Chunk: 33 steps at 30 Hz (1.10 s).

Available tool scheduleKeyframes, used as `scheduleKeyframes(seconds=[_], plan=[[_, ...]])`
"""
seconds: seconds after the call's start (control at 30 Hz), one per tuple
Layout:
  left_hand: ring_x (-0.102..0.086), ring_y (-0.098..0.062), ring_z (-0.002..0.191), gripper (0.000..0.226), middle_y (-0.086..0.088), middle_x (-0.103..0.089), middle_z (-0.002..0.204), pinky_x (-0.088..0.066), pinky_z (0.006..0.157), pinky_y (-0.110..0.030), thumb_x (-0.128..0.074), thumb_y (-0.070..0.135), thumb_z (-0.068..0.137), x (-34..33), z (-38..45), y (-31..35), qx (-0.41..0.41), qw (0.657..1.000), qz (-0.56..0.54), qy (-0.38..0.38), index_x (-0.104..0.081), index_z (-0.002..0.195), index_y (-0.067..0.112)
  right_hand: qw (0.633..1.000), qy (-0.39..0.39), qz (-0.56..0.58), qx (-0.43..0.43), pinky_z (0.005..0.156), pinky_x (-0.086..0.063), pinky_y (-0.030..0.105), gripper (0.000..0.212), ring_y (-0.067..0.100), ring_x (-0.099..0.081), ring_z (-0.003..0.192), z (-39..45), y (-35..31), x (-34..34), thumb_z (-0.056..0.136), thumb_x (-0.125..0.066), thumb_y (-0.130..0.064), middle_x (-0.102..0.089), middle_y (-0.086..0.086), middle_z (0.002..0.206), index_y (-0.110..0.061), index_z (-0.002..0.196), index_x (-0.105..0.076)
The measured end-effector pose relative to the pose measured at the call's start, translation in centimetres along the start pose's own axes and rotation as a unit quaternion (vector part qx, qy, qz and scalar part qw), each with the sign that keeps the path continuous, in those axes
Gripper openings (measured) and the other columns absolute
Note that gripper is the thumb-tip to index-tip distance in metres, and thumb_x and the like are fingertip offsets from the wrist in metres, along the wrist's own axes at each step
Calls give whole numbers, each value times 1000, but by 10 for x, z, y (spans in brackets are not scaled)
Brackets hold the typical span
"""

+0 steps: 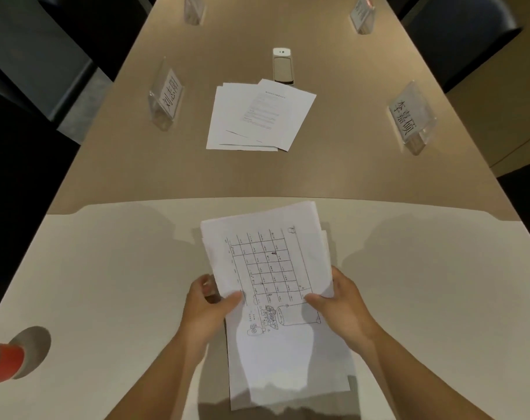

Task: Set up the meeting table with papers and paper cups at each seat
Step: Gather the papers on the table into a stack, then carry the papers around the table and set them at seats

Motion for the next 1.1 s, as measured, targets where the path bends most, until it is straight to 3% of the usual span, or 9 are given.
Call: scheduleKeyframes(seconds=[0.07,0.17,0.33,0.47,0.53,0.63,0.73,0.9,1.1], plan=[[-70,-20,102,59,-3,-72,116,-53,83,-35,-83,19,75,7,0,14,16,996,-46,-76,-50,124,19,1000,-11,23,17,85,-54,21,43,4,-69,100,-4,-10,8,84,-63,8,-74,-11,107,-26,112,-64],[-72,-23,104,38,-7,-74,116,-53,91,-41,-76,14,80,6,-7,39,-9,982,-32,-188,-66,116,14,998,-6,41,41,75,-57,20,40,7,-73,89,-10,-21,17,84,-62,11,-77,-12,96,-23,104,-65],[-72,-24,90,16,-8,-75,96,-55,85,-37,-66,16,91,-4,-26,84,-162,981,12,-102,-67,96,0,993,37,62,95,83,-58,41,37,20,-72,95,-13,-36,28,80,-71,-7,-74,0,104,-22,112,-60],[-72,-6,84,10,5,-78,91,-56,73,-17,-62,10,93,-13,-43,100,-242,968,-17,-69,-71,92,12,982,65,106,141,66,-56,24,26,16,-73,82,-16,-48,36,82,-68,7,-75,-1,88,1,106,-60],[-72,-4,87,14,10,-78,93,-56,74,-18,-64,8,91,-15,-44,99,-249,966,-21,-71,-70,97,18,982,56,104,147,67,-54,25,27,13,-72,78,-17,-49,39,80,-72,4,-75,-7,80,3,105,-60],[-70,-7,99,31,11,-76,104,-56,81,-25,-73,9,83,-16,-37,88,-230,970,2,-82,-68,106,28,985,13,113,126,84,-57,39,52,21,-70,102,-14,-44,40,73,-77,-8,-74,3,109,-12,121,-58],[-68,-9,103,38,8,-75,107,-57,87,-31,-78,11,79,-14,-25,82,-219,970,47,-96,-66,112,27,987,-3,109,115,93,-54,44,47,24,-68,108,-9,-40,41,77,-75,-6,-73,7,113,-17,121,-60],[-68,-6,104,37,5,-74,111,-58,87,-24,-71,6,85,-27,-13,87,-226,965,66,-113,-64,118,18,994,6,65,92,84,-56,23,33,7,-69,101,1,-44,32,87,-66,-2,-75,-9,108,-25,111,-68],[-71,-3,97,28,19,-76,100,-55,80,-21,-63,5,91,-28,-5,93,-202,972,62,-102,-68,106,28,995,54,51,72,87,-53,23,30,4,-67,103,8,-48,27,90,-62,-8,-73,-10,111,-24,115,-68]])
Point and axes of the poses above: each hand's wrist, its own z-axis towards the middle knuckle, its own x-axis out of the back of the hand, y = z × x, the point moved 2 cm from there along z, towards the middle knuckle
